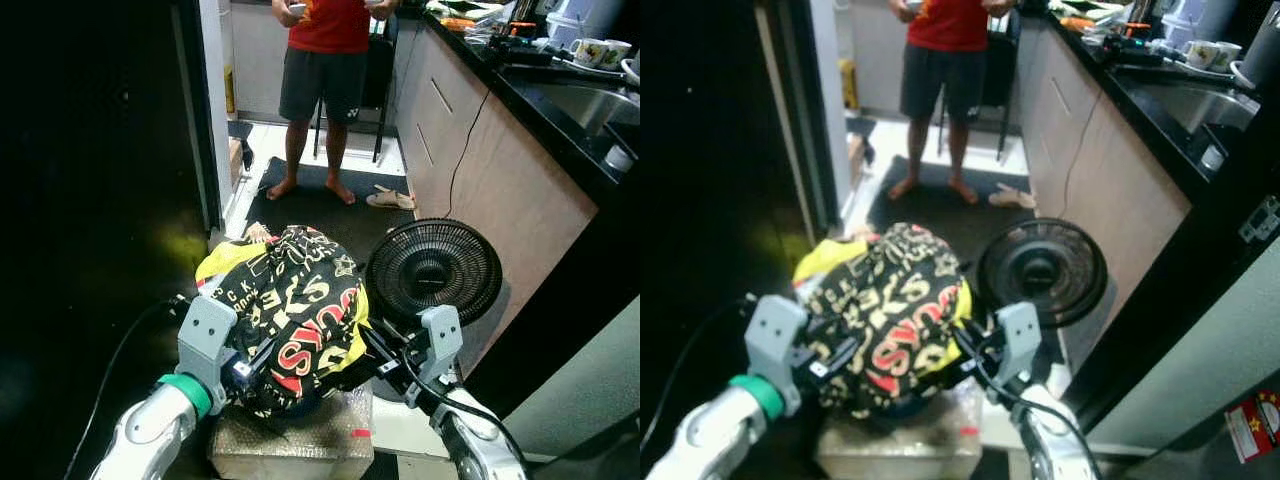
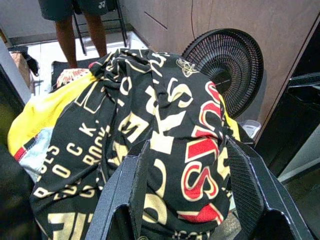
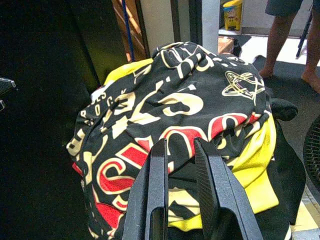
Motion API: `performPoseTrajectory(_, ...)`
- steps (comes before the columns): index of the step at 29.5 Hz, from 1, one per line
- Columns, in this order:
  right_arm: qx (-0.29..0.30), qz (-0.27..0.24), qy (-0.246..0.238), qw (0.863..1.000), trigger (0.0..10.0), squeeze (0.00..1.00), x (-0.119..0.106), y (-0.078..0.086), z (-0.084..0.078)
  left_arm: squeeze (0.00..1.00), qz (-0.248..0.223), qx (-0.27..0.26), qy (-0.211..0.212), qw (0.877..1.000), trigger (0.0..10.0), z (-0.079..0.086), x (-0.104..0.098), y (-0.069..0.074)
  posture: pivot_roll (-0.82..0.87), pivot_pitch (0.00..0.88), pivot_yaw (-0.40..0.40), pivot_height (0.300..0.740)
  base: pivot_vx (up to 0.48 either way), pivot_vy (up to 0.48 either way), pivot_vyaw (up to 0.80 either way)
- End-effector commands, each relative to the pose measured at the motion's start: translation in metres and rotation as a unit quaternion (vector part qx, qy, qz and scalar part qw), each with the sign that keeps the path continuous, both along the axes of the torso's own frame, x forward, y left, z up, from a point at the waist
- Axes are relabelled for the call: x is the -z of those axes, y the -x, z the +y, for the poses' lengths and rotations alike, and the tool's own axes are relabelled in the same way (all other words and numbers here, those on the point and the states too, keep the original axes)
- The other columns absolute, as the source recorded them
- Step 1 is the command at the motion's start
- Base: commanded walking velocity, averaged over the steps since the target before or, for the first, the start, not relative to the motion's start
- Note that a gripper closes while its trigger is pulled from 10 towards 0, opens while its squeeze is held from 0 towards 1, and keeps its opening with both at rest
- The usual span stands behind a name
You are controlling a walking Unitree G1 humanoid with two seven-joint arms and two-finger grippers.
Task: Clothes washing
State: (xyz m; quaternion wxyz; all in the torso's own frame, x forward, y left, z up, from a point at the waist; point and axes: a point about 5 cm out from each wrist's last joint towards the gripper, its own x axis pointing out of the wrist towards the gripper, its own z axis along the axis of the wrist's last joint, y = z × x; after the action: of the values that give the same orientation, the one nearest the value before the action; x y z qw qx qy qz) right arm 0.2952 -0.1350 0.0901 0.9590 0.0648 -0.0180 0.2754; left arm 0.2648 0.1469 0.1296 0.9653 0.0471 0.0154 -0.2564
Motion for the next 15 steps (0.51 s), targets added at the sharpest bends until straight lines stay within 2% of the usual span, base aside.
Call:
performPoseTrajectory(1, 0.002, -0.005, -0.001, 1.0, 10.0, 0.0, -0.0029, -0.0009, -0.0005, 0.0, 0.002, -0.001, -0.002, 1.0, 10.0, -0.0008, 0.0028, -0.0001, 0.08, 0.004, -0.023, 0.74, 0.0, 0.0, 0.0)
performPoseTrajectory(4, 0.002, -0.005, -0.001, 1.0, 10.0, 0.0, -0.003, -0.0009, -0.0005, 0.0, 0.002, -0.001, -0.001, 1.0, 10.0, -0.0008, 0.0028, -0.0002, 0.08, 0.004, -0.023, 0.74, 0.0, 0.0, 0.0)
performPoseTrajectory(15, 0.002, -0.002, 0.0, 1.0, 10.0, 0.0, -0.0008, 0.0012, -0.0014, 0.0, 0.001, -0.002, 0.002, 1.0, 10.0, -0.0015, 0.0031, -0.0001, 0.08, 0.008, -0.023, 0.74, 0.432, 0.0, 0.0)
